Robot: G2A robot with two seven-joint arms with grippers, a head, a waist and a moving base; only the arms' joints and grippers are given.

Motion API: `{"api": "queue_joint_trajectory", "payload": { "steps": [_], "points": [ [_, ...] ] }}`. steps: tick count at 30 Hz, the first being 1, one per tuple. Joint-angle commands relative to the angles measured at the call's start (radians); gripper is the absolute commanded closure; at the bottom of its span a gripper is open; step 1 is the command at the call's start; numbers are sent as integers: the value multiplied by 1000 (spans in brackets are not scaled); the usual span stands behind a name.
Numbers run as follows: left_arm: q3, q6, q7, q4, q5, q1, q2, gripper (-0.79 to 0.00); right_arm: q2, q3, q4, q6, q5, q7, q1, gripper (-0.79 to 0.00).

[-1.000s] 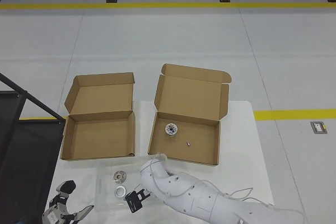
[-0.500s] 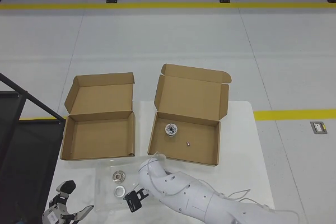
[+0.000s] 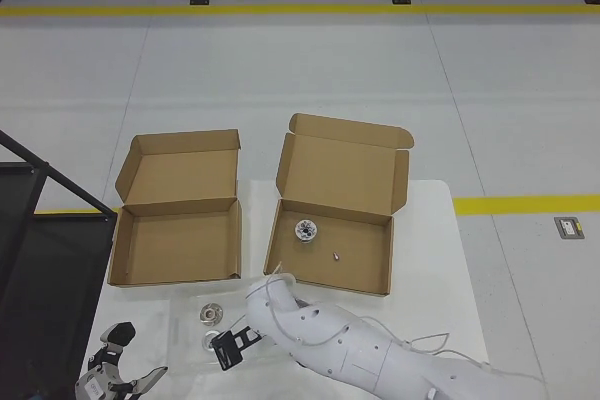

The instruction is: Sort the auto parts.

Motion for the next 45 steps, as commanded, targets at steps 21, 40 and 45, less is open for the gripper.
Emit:
{"api": "queue_joint_trajectory", "payload": {
  "steps": [21, 40, 45],
  "points": [
    [0, 0, 0, 0, 0, 0, 0, -785, 314, 498, -693, 213, -364, -112, -446, 0],
    [0, 0, 0, 0, 0, 0, 0, -785, 288, 658, -256, 414, -192, 34, -315, 0],
    [0, 0, 0, 0, 0, 0, 0, -785, 263, 624, -124, 422, -149, -11, -244, -308]
  ]
}}
